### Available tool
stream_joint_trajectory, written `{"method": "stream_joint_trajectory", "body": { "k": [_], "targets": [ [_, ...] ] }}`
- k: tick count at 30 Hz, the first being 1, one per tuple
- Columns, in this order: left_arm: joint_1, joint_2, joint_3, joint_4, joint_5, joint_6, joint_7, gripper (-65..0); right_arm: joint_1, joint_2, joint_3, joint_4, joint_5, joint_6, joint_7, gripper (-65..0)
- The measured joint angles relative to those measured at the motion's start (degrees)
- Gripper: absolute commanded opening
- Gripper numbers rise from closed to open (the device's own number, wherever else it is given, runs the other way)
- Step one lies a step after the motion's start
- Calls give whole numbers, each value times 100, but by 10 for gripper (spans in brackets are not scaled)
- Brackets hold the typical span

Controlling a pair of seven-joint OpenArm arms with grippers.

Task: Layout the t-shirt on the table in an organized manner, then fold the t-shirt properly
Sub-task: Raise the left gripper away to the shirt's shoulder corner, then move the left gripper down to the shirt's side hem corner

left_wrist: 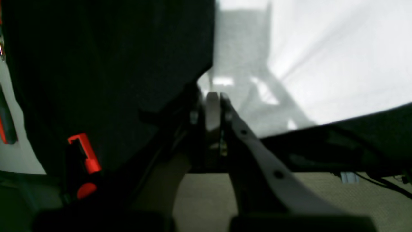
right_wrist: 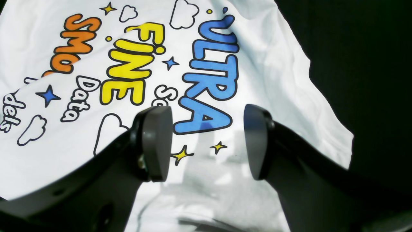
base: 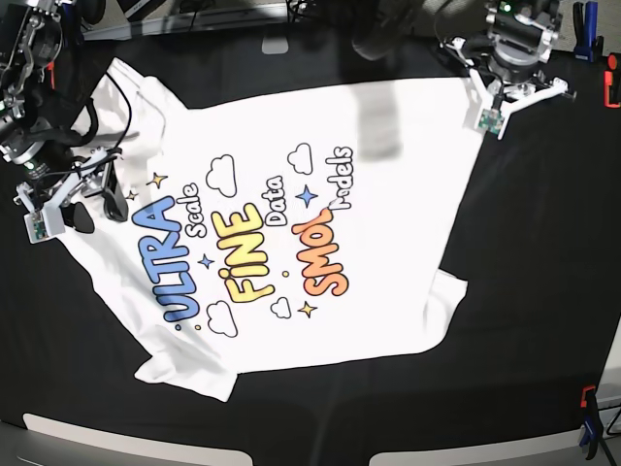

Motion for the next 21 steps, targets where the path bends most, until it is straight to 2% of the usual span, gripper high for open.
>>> {"method": "stream_joint_trajectory", "body": {
  "k": [6, 9, 10, 12, 14, 16, 19, 21],
  "targets": [
    [-2, 0, -2, 0, 2, 0, -4, -650, -2, 0, 0, 0, -2, -2, 0, -310],
    [-2, -2, -2, 2, 7, 7, 66, -395, 0, 0, 0, 0, -2, 0, 0, -310],
    [-2, -2, -2, 2, 9, 7, 83, -335, 0, -2, 0, 0, -2, 0, 0, -310],
    [-4, -2, -2, 2, 7, 13, 81, -279, 0, -2, 0, 0, 0, -2, 0, -310],
    [-4, -2, -2, 2, 7, 15, 81, -278, 0, 0, 0, 0, 0, 0, 0, -310],
    [-33, 0, 0, 15, 35, 280, 74, -278, -2, 0, 0, 0, 0, 0, 0, -310],
    [-208, -2, -2, 341, 461, 592, -247, -278, 0, 2, 0, 0, 7, -2, 0, -310],
    [-538, 0, -2, 682, 501, 627, -339, -278, 0, 2, 0, 0, 13, 0, 0, -310]
  ]
}}
